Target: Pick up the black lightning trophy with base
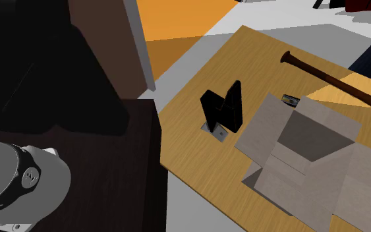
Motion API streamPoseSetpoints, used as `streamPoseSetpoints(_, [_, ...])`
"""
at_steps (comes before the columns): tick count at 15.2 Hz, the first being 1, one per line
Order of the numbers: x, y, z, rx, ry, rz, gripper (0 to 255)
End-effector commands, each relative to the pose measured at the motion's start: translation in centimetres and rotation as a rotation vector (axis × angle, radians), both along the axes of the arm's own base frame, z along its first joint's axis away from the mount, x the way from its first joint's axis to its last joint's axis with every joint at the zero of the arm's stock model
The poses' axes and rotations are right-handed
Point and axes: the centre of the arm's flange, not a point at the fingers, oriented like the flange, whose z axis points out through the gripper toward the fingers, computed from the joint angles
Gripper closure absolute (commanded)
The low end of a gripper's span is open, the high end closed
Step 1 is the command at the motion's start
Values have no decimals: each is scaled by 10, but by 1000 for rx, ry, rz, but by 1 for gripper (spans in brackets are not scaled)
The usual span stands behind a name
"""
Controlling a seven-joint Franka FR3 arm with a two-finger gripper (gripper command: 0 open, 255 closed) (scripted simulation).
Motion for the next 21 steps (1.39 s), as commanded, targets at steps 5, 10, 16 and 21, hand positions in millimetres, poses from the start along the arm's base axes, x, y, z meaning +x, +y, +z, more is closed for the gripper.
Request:
streamPoseSetpoints(5, [9,30,-43,-4,2,-33,0])
streamPoseSetpoints(10, [22,67,-97,-9,5,-75,0])
streamPoseSetpoints(16, [38,110,-162,-15,9,-124,0])
streamPoseSetpoints(21, [54,145,-216,-20,12,-166,0])
